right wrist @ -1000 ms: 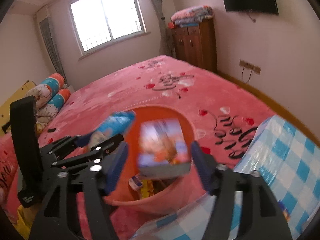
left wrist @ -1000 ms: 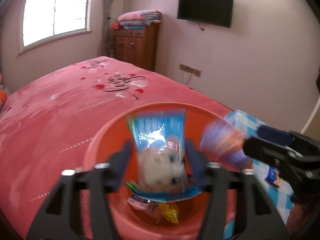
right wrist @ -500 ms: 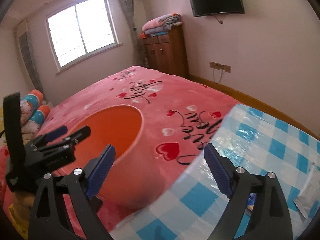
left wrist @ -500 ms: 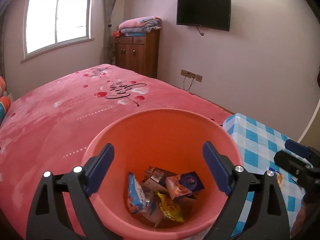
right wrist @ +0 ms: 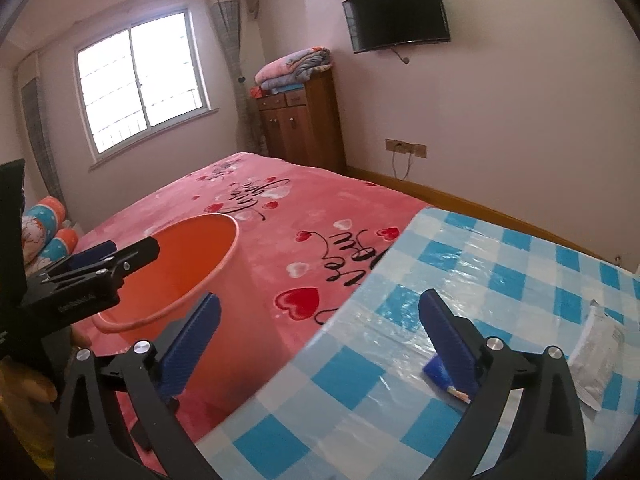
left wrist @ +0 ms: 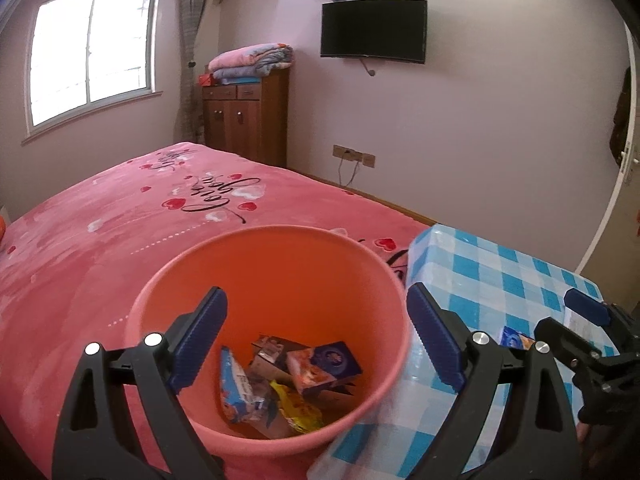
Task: Collect trash
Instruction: 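Move both open tools back over the table toward the remaining items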
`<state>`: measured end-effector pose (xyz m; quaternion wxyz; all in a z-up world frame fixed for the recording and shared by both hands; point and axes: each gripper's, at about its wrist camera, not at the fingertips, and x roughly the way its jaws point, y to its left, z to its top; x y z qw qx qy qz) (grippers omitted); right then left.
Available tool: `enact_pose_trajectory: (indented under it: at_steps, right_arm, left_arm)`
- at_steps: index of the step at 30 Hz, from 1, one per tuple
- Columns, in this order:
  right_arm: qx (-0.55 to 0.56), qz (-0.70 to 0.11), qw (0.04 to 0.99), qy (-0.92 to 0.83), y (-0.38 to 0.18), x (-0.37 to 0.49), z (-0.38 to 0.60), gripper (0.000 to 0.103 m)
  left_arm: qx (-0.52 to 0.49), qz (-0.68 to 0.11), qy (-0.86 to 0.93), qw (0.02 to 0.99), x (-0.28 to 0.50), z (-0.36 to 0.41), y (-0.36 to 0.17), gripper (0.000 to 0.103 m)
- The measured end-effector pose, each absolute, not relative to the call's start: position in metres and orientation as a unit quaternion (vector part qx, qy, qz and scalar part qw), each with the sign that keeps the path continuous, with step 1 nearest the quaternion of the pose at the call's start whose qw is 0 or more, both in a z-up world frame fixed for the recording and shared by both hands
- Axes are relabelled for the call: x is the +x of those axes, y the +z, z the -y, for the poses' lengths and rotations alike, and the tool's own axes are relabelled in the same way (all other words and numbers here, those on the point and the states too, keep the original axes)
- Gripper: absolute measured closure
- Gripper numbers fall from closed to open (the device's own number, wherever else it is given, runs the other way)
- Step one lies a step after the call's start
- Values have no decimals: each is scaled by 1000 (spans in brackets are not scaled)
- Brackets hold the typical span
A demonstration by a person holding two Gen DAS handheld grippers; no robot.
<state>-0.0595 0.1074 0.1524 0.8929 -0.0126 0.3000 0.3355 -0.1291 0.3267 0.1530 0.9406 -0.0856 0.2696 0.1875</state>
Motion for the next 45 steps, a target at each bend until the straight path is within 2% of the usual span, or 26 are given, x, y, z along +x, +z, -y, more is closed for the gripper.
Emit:
enact_pose_trajectory:
  at_steps: [14, 27, 45]
  right_arm:
    - [15, -287, 917, 276, 141, -62, -50, 5]
    - [45, -261, 939, 219, 129, -59, 14, 5]
    - [69, -290, 935, 192, 102, -49, 68, 5]
  left_arm:
    - [-70, -271, 130, 951, -122, -275, 151, 8]
    - [-47, -303, 67, 949, -104, -216, 127, 8]
    - [-6, -334, 24, 942, -84, -152, 110, 8]
